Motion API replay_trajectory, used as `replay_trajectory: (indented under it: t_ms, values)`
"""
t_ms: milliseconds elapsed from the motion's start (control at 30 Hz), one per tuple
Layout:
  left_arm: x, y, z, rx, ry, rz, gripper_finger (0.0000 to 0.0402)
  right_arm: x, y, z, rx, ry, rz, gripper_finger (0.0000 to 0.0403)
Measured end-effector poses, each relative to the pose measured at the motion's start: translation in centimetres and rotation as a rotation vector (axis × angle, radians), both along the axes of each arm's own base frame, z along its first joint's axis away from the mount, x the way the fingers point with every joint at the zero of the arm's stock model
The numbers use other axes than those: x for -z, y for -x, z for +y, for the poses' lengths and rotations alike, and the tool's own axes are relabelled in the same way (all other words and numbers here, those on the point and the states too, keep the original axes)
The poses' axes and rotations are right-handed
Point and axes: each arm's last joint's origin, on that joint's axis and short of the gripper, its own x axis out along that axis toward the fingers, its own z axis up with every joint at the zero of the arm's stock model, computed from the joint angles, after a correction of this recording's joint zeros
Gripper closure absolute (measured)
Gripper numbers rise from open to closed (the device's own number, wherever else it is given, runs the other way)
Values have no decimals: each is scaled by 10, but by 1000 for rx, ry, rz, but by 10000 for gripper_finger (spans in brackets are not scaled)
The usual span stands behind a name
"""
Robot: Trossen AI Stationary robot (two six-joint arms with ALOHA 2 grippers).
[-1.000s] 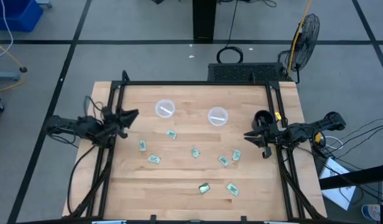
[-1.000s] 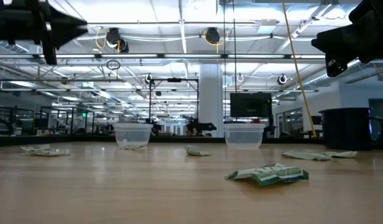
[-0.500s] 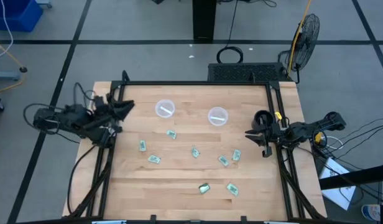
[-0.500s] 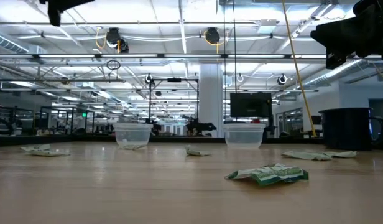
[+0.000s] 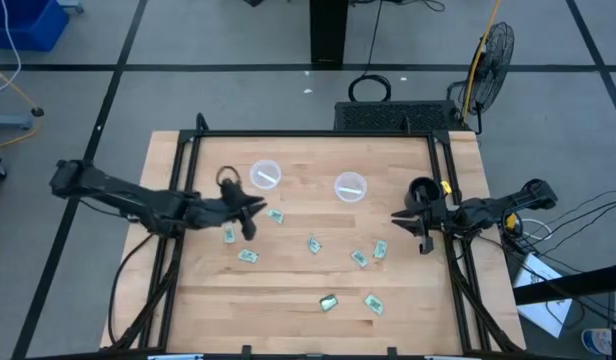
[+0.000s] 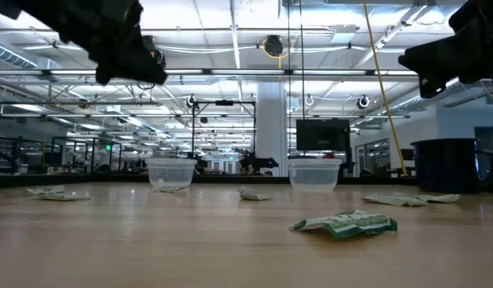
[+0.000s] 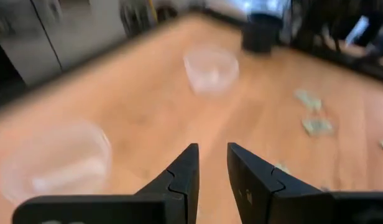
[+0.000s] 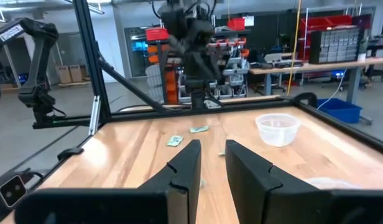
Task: Pick and place items into bin
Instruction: Put the stevia packet into the left transparent bin
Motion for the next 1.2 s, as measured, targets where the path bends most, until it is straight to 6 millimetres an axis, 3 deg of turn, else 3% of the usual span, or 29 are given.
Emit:
replay_trajectory:
  t_ms: [233,500,967,1200]
  values:
    - [35,10,-3,-42,278,300,314,1,-1,0,0,24,14,332]
    - [51,36,0,-247,436,562,314,2,-2,1,1,34,27,332]
    - [93,25,-7,-406,359,762,314,6,-5,2,0,50,74,332]
    - [101,22,-7,-439,343,794,335,7,-6,2,0,49,86,332]
